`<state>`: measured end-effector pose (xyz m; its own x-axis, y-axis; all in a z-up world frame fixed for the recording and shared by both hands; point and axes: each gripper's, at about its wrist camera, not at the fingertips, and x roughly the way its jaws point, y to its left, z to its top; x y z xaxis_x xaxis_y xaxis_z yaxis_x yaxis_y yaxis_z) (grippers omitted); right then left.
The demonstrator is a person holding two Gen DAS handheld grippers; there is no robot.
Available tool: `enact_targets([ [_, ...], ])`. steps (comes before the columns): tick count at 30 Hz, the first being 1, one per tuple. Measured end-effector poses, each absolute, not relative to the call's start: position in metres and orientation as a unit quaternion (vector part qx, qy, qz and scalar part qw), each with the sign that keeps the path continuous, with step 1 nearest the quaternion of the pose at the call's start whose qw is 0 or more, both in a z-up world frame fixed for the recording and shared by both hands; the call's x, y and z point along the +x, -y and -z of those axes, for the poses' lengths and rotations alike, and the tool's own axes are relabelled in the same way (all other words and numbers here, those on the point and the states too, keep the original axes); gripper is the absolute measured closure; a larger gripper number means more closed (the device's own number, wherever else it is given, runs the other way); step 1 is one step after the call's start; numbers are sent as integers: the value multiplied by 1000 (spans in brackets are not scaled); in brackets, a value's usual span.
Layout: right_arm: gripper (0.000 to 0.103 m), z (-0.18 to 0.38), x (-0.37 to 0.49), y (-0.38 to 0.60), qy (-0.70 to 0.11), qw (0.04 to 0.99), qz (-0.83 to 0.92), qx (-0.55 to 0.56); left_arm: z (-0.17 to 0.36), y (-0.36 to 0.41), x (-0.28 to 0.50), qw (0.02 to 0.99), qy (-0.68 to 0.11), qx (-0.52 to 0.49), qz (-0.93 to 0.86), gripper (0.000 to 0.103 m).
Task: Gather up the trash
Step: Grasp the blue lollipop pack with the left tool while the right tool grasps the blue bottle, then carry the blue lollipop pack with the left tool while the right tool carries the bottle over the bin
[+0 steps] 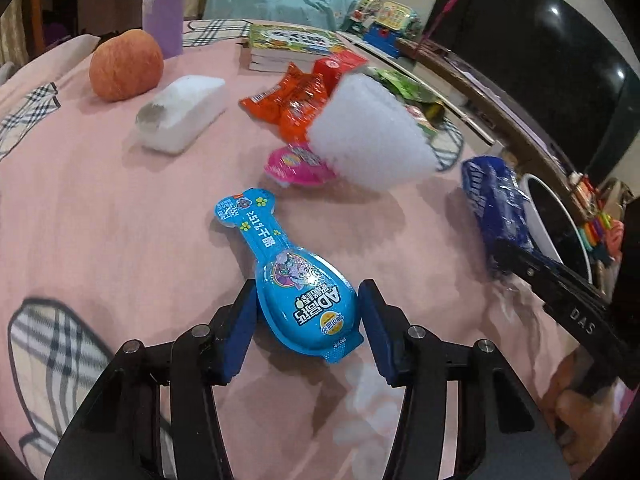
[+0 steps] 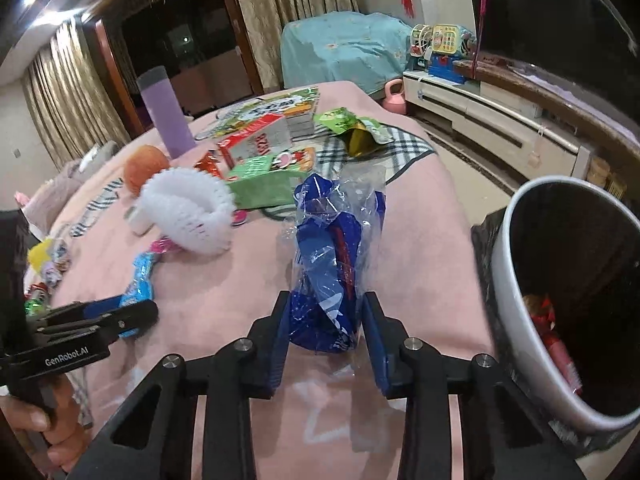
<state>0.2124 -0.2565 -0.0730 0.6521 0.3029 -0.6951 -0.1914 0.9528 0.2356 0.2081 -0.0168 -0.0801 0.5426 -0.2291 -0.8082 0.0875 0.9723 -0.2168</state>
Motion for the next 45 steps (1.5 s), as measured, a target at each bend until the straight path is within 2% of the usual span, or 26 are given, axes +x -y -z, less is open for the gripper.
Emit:
enact_targets([
  [11,69,72,178,261,-405,896,-154,96,79,33,187,866,-475,-56,145,52],
  [16,68,71,173,266,-404,896,-153,105,79,45,184,871,-473,-27,128,36],
  [18,68,73,173,266,-405,895,-154,107,81,48,182,875,-468,-21,119,35],
  [20,68,74,172,267,-405,895,-154,110,83,50,180,882,-458,-14,109,36],
  [22,68,74,171,267,-403,895,-155,113,84,52,178,890,-447,0,94,52],
  [29,68,68,161,281,-391,899,-152,125,77,52,175,887,-444,-30,121,52],
  [45,68,44,132,340,-355,916,-104,157,45,132,164,875,-416,1,247,52],
])
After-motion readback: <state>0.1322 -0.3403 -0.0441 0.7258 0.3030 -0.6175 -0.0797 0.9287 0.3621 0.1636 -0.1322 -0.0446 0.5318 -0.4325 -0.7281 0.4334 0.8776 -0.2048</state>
